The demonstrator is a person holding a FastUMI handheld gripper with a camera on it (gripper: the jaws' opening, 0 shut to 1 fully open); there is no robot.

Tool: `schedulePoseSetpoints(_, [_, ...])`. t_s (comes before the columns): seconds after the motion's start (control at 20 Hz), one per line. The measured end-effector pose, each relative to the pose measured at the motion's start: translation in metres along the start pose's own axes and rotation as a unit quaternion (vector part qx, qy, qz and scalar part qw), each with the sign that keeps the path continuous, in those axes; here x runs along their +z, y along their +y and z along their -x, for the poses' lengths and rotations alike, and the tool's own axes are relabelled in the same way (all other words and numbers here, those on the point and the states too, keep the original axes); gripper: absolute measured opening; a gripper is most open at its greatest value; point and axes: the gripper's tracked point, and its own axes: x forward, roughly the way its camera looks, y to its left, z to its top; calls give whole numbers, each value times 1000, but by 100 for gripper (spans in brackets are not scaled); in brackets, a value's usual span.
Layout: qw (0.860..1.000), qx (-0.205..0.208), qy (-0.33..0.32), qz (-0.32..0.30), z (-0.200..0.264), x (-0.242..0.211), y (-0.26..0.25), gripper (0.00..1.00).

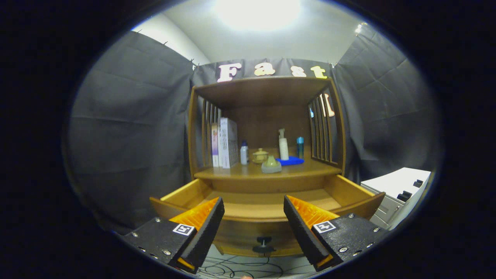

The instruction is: Pull open the drawer, take out the items inside it, and place them on the countertop above the cabinet.

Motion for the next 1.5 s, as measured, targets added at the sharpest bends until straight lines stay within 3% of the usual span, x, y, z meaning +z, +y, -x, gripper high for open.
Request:
schedulePoseSetpoints(0.25, [1000, -15, 21, -18, -3, -48, 9, 95])
schedulePoseSetpoints(0.45, [998, -14, 54, 12, -13, -79, 16, 96])
schedulePoseSetpoints(0.65, [997, -27, 67, 32, -29, -88, 2, 96])
schedulePoseSetpoints(0.8, [994, -65, 75, 40, -32, -94, -18, 93])
schedulePoseSetpoints(1.5, [994, -54, 85, 43, -54, -93, -22, 95])
